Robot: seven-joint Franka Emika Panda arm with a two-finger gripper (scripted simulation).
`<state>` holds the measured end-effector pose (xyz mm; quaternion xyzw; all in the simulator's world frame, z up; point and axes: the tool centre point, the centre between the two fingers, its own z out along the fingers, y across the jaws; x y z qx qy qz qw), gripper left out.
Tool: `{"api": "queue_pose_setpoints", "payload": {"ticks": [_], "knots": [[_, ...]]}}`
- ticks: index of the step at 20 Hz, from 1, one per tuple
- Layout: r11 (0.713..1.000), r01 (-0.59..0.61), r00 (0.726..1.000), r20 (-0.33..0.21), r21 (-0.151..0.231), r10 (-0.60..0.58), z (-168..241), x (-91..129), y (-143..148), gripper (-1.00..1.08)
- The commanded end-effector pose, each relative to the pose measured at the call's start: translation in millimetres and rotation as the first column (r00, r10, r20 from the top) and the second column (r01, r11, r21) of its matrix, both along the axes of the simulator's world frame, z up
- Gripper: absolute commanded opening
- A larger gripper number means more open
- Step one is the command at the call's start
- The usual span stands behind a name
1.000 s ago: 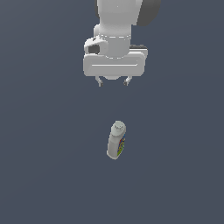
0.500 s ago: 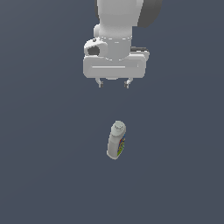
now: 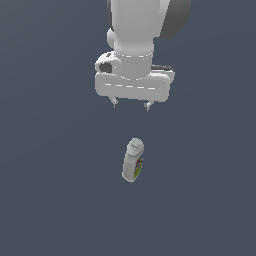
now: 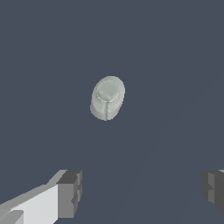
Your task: Pick up the object and move it to a goal position.
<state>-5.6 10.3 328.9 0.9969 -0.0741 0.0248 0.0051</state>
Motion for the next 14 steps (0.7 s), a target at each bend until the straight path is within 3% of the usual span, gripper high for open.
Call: {"api": "queue_pose_setpoints", "payload": {"ticks": [1,7,14], "knots": [[0.998,0.06,0.998,-0.005,0.005,-0.06,-4,12,2,1.0],[0.977,0.212,0.977,-0.02,0.013,-0.212,-17,40,6,1.0],[0.932,0.363,0.931,-0.036,0.016,-0.362,-33,68,10,1.0]]}}
